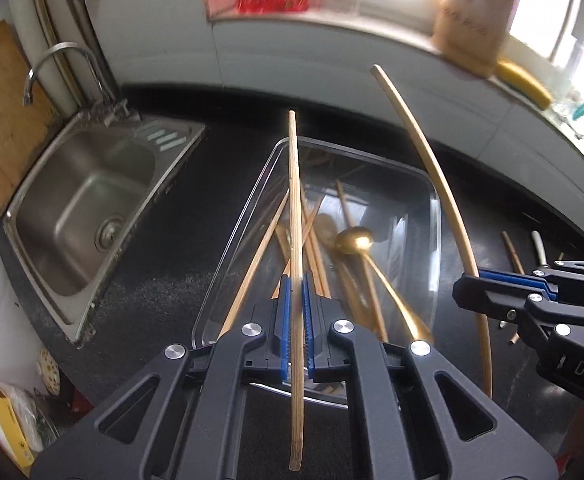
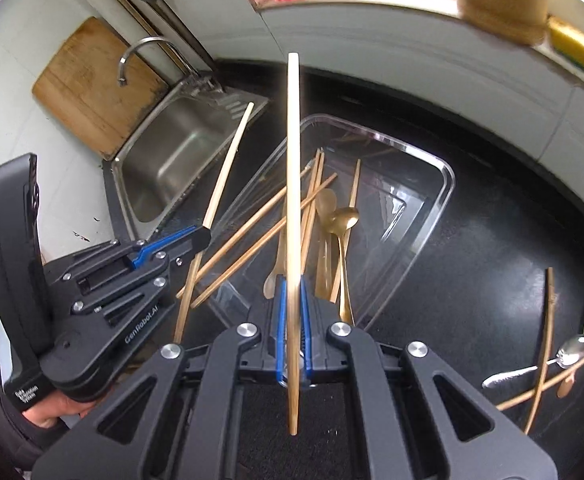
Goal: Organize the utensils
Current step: 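Carry the chopstick in the left tool over the tray while the right tool carries its chopstick, then open both tools to drop the two chopsticks into the tray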
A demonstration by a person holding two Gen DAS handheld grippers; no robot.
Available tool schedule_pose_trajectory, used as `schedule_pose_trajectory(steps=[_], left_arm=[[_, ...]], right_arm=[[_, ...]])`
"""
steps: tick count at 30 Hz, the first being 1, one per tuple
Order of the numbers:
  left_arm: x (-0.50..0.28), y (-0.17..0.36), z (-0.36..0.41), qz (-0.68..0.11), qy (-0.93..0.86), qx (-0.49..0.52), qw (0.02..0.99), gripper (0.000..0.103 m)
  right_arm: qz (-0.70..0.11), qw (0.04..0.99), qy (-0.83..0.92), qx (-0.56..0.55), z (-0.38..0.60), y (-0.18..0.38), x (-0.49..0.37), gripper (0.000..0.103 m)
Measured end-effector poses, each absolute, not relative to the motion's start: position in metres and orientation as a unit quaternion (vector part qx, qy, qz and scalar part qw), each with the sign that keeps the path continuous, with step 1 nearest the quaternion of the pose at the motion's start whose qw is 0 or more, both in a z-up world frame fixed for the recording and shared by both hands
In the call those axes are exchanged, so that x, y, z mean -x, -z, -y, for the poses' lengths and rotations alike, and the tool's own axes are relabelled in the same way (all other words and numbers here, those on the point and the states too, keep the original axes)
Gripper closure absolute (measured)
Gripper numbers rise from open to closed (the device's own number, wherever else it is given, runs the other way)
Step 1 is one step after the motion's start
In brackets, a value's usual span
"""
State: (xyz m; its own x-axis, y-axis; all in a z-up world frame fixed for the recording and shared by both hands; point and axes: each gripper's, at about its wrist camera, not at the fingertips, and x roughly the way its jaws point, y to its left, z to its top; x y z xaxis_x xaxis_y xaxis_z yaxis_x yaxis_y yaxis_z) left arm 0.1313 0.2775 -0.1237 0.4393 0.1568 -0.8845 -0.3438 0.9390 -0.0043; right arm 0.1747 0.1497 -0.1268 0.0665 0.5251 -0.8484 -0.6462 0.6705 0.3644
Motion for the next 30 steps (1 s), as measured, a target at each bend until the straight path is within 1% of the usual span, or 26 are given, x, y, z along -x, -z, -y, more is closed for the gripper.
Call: schedule_pose_trajectory(steps=[6,14,15,16,17,18,19,20,24,30], left_arm=[[-0.145,0.150,-0.294,-0.532,-0.150,0.108,0.827,0.098],[-0.160,0.167,-0.303,-0.545,-0.142,0.111,0.818,0.098],[-0.162,0.169,-0.302,-0.548,-0.137,0.105,0.818,0.097],[-0.164,0.171,-0.301,-0.552,-0.135,0.100,0.817,0.097],[-0.166,0.173,-0.302,-0.558,-0.134,0.098,0.813,0.093],[-0.166,0.174,-0.303,-0.564,-0.136,0.098,0.809,0.071],[-0.164,0.172,-0.305,-0.562,-0.147,0.103,0.807,0.029],[-0.161,0.168,-0.307,-0.555,-0.156,0.106,0.810,0.019],[-0.153,0.151,-0.310,-0.535,-0.159,0.111,0.823,0.018],[-0.143,0.121,-0.294,-0.506,-0.150,0.099,0.843,0.018]], right_arm=[[-0.604,0.694,-0.389,0.050,-0.168,0.166,-0.196,0.096],[-0.619,0.676,-0.397,0.048,-0.185,0.177,-0.209,0.096],[-0.620,0.675,-0.399,0.046,-0.185,0.177,-0.212,0.095],[-0.619,0.680,-0.391,0.049,-0.183,0.176,-0.215,0.091],[-0.614,0.689,-0.383,0.045,-0.178,0.172,-0.220,0.081],[-0.608,0.698,-0.376,0.033,-0.169,0.168,-0.225,0.044],[-0.596,0.717,-0.362,0.021,-0.155,0.161,-0.231,0.021],[-0.586,0.729,-0.354,0.014,-0.145,0.156,-0.234,0.021],[-0.577,0.744,-0.335,-0.008,-0.109,0.144,-0.237,0.021],[-0.559,0.765,-0.319,-0.022,-0.064,0.130,-0.206,0.021]])
